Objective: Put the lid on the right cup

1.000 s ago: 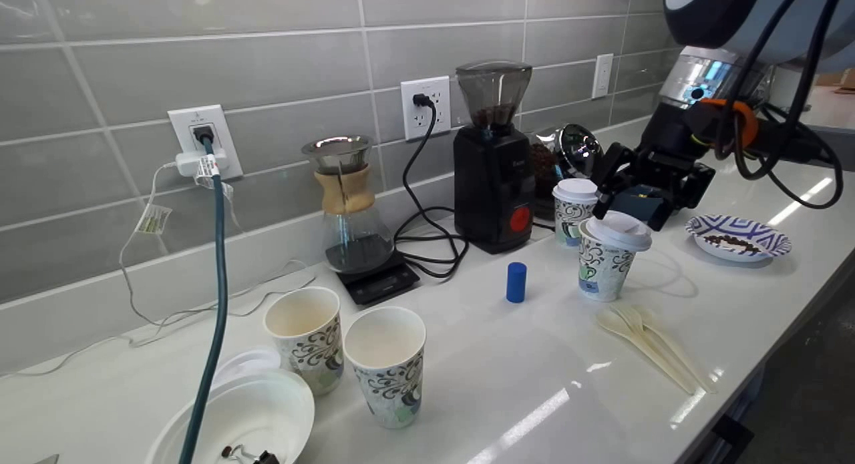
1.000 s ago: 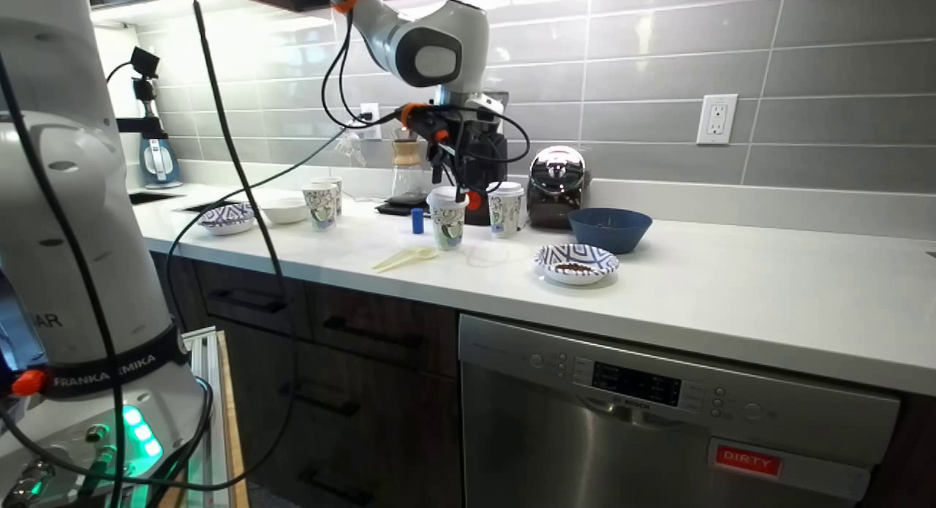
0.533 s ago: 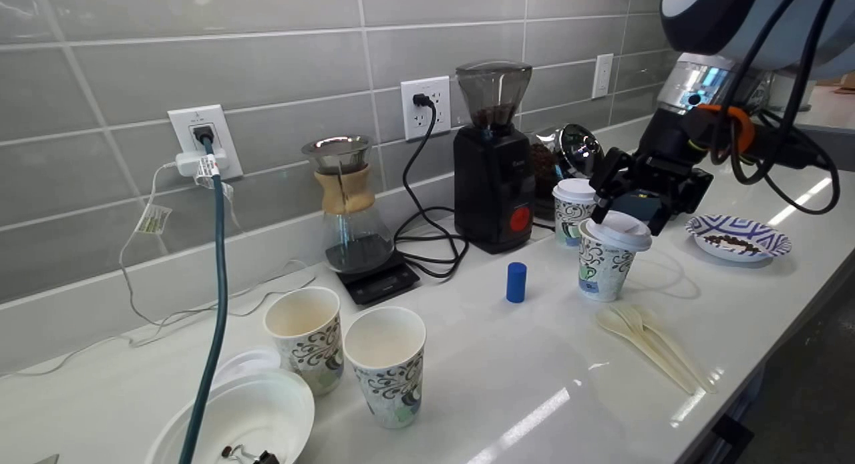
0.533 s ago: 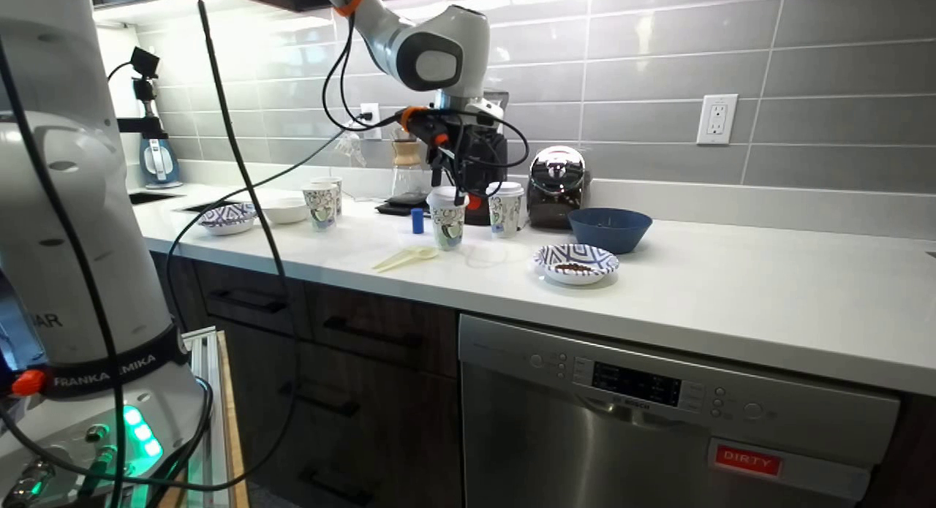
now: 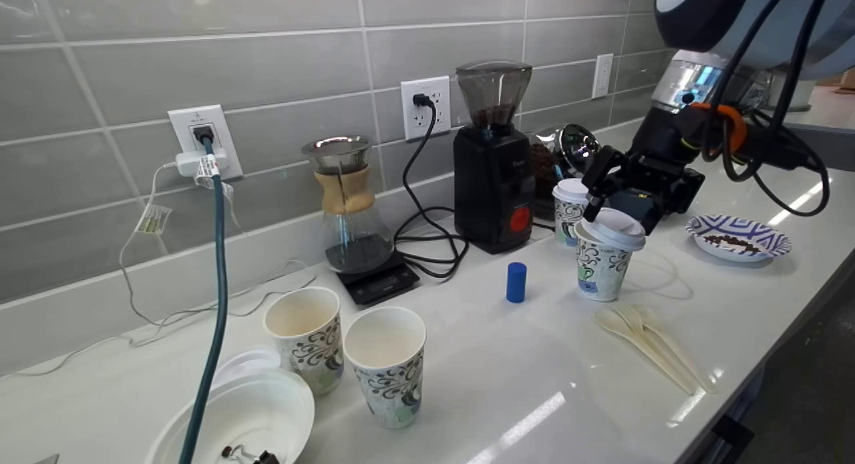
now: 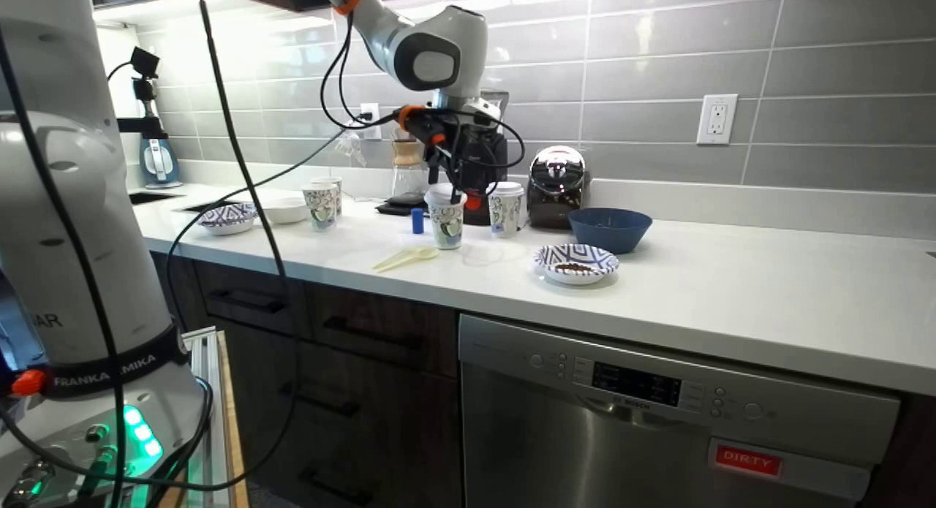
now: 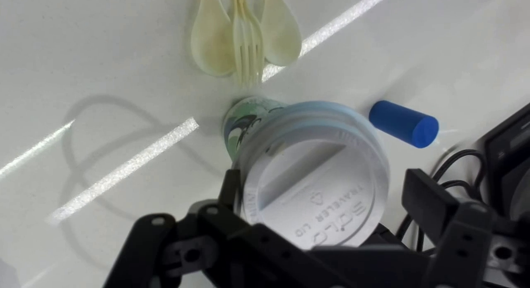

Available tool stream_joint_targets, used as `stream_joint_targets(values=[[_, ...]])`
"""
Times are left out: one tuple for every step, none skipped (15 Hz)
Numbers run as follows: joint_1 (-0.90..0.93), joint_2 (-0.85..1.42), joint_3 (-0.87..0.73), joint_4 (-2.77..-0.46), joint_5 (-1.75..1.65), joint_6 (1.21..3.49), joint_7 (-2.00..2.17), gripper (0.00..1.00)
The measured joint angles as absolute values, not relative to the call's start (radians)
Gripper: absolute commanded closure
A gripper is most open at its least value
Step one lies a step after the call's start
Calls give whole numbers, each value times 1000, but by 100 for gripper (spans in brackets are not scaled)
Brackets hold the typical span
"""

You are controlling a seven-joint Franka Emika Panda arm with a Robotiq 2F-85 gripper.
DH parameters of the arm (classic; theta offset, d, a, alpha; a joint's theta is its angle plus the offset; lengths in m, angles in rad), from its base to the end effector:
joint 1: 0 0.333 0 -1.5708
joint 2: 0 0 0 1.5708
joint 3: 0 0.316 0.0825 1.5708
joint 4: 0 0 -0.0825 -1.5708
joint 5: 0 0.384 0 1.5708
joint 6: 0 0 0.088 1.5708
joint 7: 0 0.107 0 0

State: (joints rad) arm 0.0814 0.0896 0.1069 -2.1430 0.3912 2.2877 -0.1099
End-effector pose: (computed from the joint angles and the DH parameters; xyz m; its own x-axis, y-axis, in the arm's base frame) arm 0.5475 0.1126 0.3692 0.9981 0.0390 0.0479 0.0518 -0.9505 -0.3063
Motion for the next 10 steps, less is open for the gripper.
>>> stream_joint_targets(values=[[82,89,108,-2143,391,2288,-111,0],[82,89,109,-2143,391,2288,-111,0],[82,89,110,-2143,391,2288,-111,0],[82,88,110,-2143,391,2288,-111,0],[82,87,110,-2143,391,2288,-111,0],[82,86,110,-2142,391,2288,-111,0],[82,84,110,-2142,391,2288,-111,0],[82,82,110,-2142,391,2288,-111,0],[82,79,110,-2142,392,2288,-111,0],[82,76,110,-2142,392,2288,-111,0]])
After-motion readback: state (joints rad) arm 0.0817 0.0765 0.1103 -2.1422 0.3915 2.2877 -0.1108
